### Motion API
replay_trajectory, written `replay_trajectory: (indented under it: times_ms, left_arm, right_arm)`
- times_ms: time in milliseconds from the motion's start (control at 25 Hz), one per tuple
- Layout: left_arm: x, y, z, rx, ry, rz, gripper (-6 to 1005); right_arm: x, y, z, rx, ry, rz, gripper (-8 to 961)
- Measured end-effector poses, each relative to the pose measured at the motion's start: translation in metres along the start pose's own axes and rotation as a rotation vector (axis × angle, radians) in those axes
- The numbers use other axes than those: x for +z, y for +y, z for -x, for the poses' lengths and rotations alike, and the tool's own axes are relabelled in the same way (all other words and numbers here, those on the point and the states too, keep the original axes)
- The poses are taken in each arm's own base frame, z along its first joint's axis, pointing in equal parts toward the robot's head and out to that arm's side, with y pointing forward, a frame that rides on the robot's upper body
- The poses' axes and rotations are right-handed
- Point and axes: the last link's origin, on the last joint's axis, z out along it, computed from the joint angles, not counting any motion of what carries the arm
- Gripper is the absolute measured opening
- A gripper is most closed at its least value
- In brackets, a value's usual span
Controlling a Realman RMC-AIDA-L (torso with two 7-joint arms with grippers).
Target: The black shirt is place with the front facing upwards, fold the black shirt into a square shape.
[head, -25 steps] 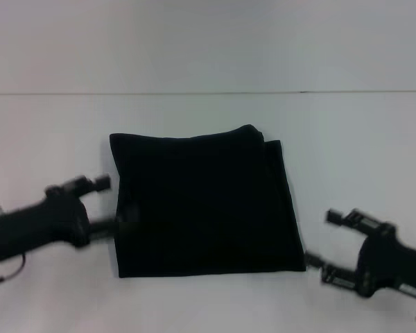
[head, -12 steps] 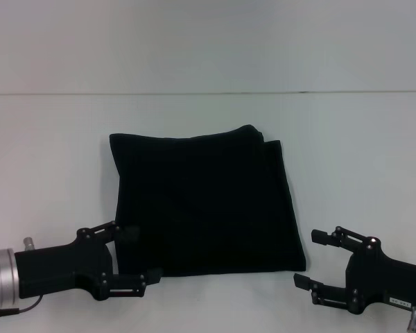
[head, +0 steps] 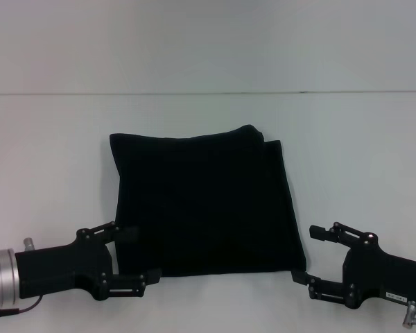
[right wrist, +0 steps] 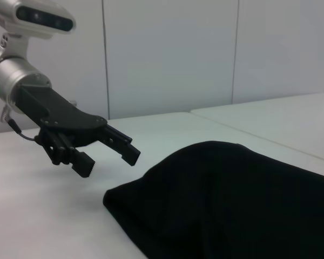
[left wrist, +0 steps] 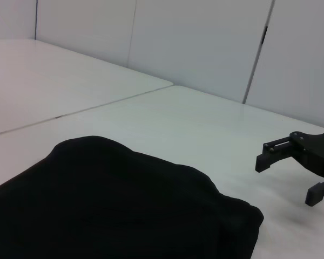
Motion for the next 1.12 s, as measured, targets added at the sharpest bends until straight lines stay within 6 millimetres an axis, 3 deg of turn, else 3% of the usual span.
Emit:
replay_trajectory:
  times_ms: [1120]
  left_arm:
    - [-0.0001,0.0005,-0.0011,0.0,0.006,0.005,946]
  right_arm:
    - [0.0055,-0.0034,0.0058,-0.005,-0.016,0.003,860]
